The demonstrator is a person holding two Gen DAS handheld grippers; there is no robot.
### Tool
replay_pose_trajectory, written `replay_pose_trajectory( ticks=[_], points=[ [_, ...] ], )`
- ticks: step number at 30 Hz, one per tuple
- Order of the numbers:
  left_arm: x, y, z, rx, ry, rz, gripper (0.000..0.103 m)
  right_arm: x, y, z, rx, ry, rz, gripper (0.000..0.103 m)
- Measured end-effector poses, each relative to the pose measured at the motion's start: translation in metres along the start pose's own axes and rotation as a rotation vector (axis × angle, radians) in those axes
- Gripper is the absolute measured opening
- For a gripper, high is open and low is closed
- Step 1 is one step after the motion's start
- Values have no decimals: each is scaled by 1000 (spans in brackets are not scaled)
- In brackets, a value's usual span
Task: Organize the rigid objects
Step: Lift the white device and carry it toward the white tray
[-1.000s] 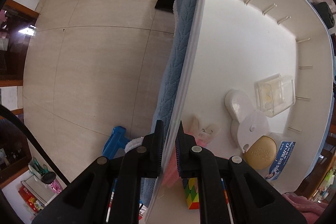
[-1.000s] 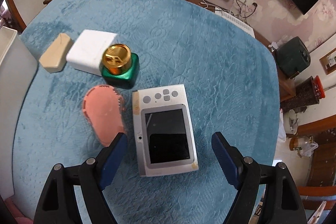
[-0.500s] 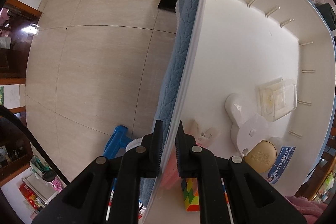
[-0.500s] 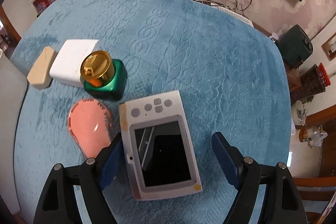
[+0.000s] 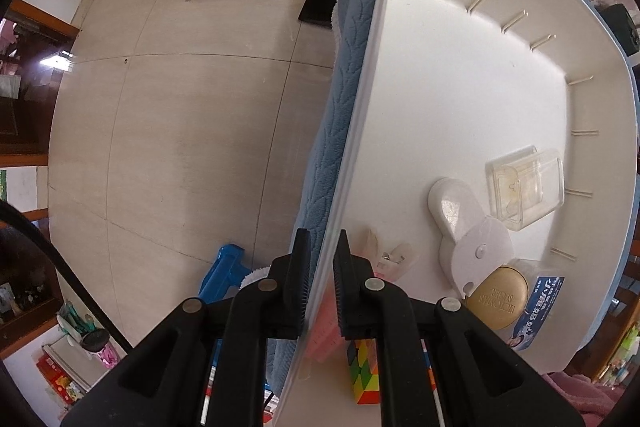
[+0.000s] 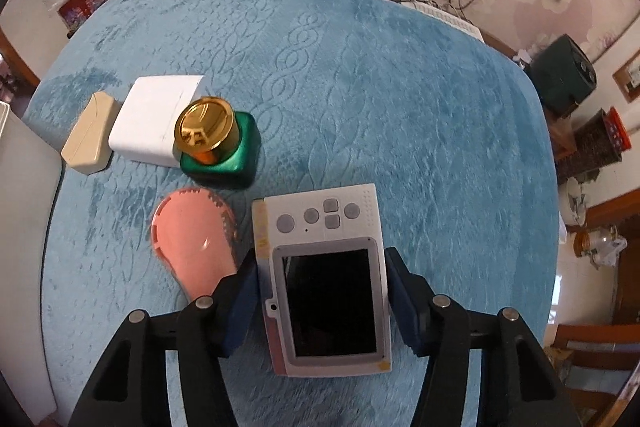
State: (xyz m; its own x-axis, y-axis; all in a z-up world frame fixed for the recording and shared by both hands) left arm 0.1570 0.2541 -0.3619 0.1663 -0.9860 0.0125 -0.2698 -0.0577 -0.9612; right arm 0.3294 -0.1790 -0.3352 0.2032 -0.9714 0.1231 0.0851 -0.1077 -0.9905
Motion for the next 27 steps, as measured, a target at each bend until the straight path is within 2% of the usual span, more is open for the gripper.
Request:
replay_pose_trajectory(
  ticks=[6, 12, 20, 27],
  points=[
    [-2, 0, -4, 9, 12, -12, 10, 2, -2, -26, -82, 114, 50, 59],
    [-3, 3, -8, -6, 31, -25, 10, 0, 0, -70, -182, 308, 157, 59],
    [-4, 11, -16, -45, 69, -31, 10, -15, 1, -132, -270, 612, 375, 59],
    [-1, 16, -24, -76, 128, -27, 10, -52, -1, -186, -299, 821, 593, 59]
  ],
)
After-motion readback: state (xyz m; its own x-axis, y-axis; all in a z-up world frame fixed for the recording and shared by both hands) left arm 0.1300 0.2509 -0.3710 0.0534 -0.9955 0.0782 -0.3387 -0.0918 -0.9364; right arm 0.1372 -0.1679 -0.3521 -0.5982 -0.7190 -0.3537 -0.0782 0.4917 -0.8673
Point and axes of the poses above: each gripper's, at about its wrist camera, not at the fingertips, and y roughly the way its jaws point, x to its right, z to its top, the point moved 9 cm from there along y, roughly the way its jaws point, and after that the axes turned 13 degrees about -x, right-handed, at the moved point
